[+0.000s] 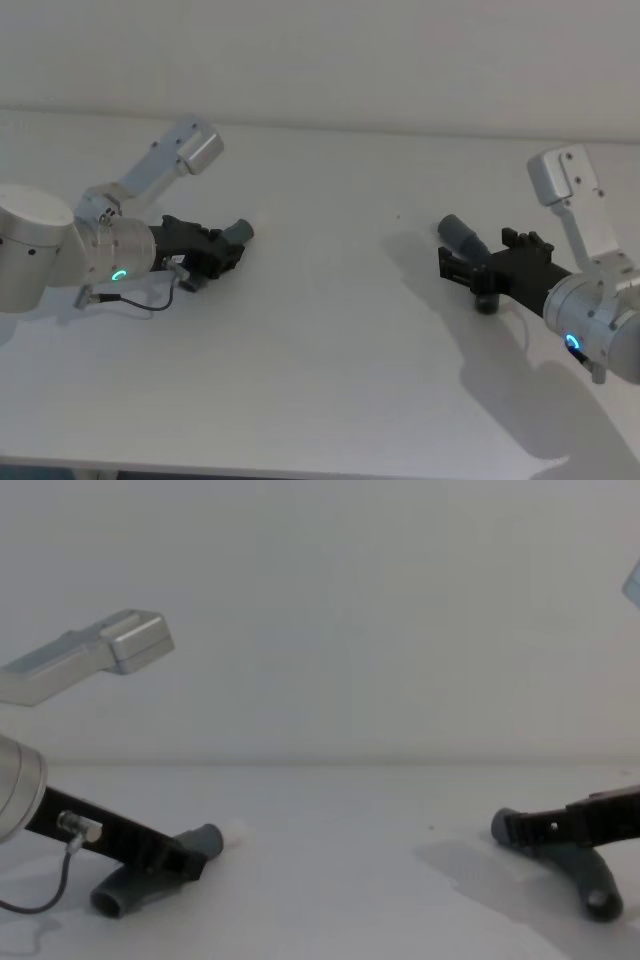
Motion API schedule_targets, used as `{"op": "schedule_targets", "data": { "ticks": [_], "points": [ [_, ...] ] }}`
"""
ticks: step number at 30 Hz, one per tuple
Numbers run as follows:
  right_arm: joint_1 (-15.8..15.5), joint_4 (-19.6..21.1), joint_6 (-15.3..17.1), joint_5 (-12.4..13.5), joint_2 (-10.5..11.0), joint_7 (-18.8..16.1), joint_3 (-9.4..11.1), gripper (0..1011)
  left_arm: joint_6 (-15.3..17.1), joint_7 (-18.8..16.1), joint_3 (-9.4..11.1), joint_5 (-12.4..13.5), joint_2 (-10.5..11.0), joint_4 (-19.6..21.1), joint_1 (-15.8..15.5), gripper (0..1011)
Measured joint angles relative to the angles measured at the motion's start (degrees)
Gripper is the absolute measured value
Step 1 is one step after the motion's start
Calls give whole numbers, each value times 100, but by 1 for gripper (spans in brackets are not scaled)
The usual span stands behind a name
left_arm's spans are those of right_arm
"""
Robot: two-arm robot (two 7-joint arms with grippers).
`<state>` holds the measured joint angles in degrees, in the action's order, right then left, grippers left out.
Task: Use both hands to pick up one end of the pipe from the table, align the ends, and insert them.
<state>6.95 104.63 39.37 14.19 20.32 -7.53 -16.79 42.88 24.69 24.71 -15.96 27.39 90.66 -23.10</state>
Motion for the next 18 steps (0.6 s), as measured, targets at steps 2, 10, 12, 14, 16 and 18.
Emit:
{"op": "schedule_targets", "data": {
  "ticks": [2, 10, 12, 14, 16, 18],
  "points": [
    [28, -66, 7, -5, -15, -18, -6, 1004, 0, 0, 0, 0, 0, 0, 0, 354],
    [98, -259, 32, -37, -111, -22, 5, 1004, 0, 0, 0, 0, 0, 0, 0, 354],
    [112, -306, 39, -41, -141, -18, 14, 1004, 0, 0, 0, 0, 0, 0, 0, 354],
    [119, -331, 45, -43, -156, -15, 19, 1004, 0, 0, 0, 0, 0, 0, 0, 354],
    [127, -365, 55, -46, -177, -10, 29, 1004, 0, 0, 0, 0, 0, 0, 0, 354],
    [140, -404, 63, -49, -205, -2, 35, 1004, 0, 0, 0, 0, 0, 0, 0, 354]
  ]
}}
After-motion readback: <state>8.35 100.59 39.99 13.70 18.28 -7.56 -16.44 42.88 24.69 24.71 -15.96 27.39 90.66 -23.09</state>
